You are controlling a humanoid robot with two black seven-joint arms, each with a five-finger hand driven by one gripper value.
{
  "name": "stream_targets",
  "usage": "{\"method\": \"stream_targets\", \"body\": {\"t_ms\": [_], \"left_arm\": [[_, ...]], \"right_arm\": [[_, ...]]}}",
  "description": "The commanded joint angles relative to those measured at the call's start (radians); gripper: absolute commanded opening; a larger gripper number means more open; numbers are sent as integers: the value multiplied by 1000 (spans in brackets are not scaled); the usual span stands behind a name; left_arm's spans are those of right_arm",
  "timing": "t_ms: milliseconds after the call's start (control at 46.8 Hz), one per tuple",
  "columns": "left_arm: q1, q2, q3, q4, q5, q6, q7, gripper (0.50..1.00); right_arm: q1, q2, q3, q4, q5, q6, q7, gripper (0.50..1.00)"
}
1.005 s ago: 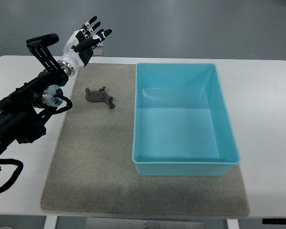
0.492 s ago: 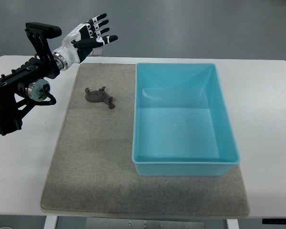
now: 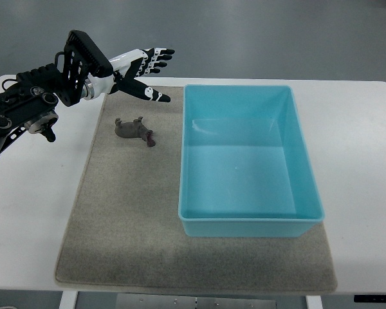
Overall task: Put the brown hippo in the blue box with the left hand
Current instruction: 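Reach the left hand forward and lower it over the brown hippo, then close the left hand fingers around the brown hippo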
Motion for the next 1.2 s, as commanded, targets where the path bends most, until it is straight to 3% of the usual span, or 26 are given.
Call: {"method": "stream_targets", "body": {"t_ms": [0,257,727,1176], "left_arm": [[-11,20,13,-15,95,-8,0,999],[-80,68,136,-64,287,-31,-1,999],[-84,78,142,-61,672,-30,-5,999],[-77,72,179,-55,689,-31,-5,999]], "right_arm": [[0,0,0,0,1,0,0,936],[0,0,0,0,1,0,0,936],[0,0,0,0,1,0,0,936],[0,0,0,0,1,0,0,936]]}}
